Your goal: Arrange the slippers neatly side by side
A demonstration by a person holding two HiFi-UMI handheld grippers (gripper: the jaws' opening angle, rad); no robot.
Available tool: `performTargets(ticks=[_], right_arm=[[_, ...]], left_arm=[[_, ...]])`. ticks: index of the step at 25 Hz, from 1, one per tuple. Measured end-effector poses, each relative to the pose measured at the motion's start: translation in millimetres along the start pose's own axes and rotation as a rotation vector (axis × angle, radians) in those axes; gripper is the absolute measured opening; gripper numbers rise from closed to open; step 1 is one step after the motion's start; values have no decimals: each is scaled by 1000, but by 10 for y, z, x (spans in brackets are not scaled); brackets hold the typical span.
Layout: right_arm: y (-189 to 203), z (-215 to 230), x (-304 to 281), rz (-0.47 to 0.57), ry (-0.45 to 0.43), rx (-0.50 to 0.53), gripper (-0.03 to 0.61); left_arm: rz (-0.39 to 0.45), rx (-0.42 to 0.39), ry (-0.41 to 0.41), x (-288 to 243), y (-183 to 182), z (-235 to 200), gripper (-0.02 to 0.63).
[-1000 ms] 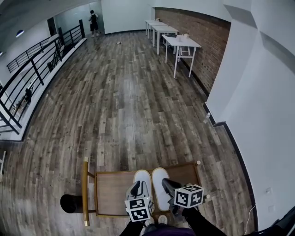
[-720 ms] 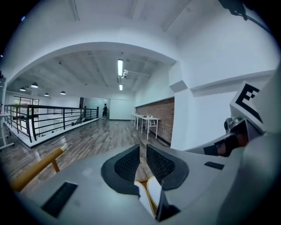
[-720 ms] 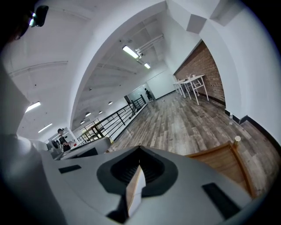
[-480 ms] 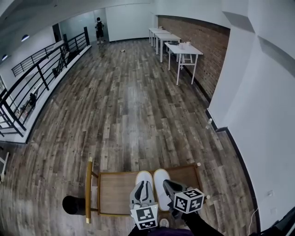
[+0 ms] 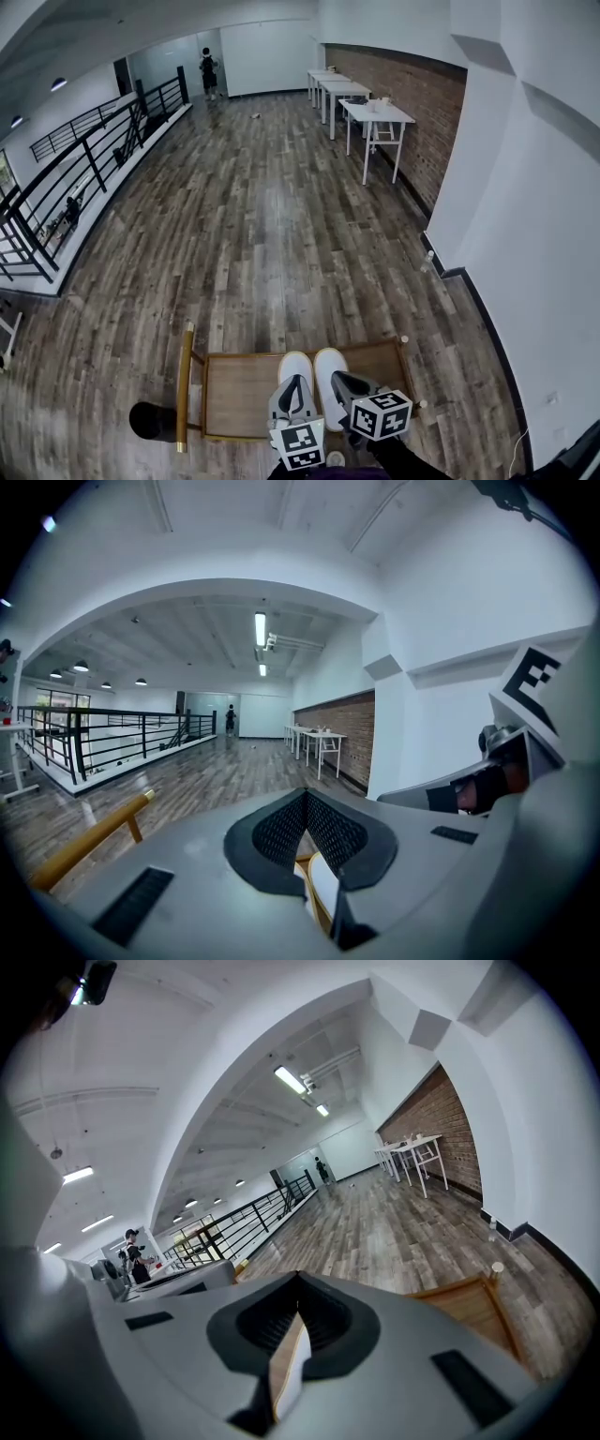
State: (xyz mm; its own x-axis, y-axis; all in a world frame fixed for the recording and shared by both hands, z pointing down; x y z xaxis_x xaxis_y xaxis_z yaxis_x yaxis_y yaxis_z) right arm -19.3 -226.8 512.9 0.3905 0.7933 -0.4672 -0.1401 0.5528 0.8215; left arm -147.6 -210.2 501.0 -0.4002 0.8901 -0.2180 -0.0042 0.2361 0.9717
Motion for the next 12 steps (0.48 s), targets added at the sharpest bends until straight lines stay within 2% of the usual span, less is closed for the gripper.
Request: performTargets(ticks=[6,12], right_arm=[[-19,6,49,36,17,12,-2],[-17,39,65,52,31,28,-2]], left_arm=[[-17,17,-18,12,29,-7,2],[-37,14,-3,-27,71,40,2]])
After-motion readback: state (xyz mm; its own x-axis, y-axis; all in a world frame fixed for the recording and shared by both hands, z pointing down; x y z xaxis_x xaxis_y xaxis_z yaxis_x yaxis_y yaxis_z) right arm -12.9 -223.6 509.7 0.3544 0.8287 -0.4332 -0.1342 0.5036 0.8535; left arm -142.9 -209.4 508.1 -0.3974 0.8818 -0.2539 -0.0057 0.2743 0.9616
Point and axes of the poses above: the fingertips, and each gripper's own axes: x backward along the fingers, z to its right, y out of its underside, the point moved 6 cm from there along x, backward along the fingers, and after that the axes turned 10 degrees about y, right-handed, at the moved point
